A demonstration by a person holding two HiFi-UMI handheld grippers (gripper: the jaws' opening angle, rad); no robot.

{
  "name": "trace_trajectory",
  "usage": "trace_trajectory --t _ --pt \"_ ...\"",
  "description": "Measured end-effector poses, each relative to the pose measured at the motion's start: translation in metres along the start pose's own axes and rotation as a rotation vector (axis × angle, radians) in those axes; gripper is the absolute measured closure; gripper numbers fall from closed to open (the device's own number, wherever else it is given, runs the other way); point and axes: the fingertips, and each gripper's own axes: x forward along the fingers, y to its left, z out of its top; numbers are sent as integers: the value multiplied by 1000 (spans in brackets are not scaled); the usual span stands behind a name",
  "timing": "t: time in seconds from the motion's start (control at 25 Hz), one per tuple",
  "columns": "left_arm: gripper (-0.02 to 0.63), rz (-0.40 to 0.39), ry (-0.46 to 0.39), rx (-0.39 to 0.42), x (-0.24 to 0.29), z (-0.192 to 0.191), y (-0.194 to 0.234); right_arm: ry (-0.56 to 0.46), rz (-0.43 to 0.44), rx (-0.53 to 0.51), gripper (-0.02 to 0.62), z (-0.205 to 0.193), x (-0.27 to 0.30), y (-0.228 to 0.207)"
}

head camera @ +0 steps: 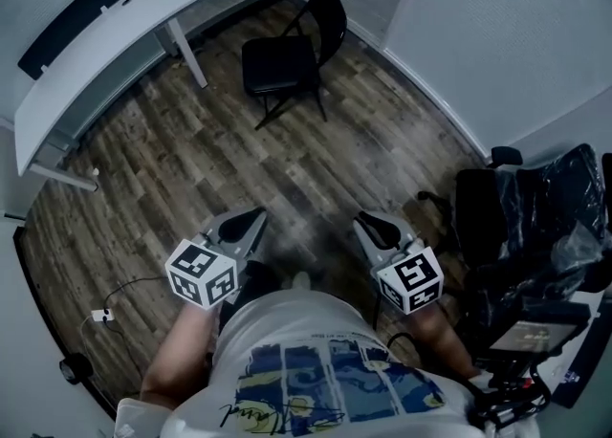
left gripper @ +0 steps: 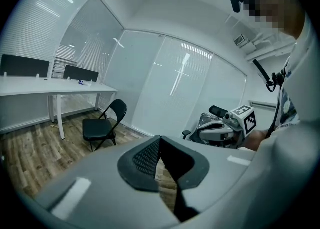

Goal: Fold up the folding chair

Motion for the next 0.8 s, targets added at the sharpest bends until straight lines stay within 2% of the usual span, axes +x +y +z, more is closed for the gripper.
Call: trace_trajectory --t 0.16,0.44,0.64,0.8 --pt "598 9 24 8 13 1 8 -3 -13 33 538 -2 10 -17" --pt "564 -18 47 4 60 13 50 17 -46 65 532 6 48 -55" --pt "554 -70 44 16 113 52 85 37 -80 67 514 32 82 -97" --pt "545 -99 31 35 132 83 115 32 -119 72 511 60 108 -120"
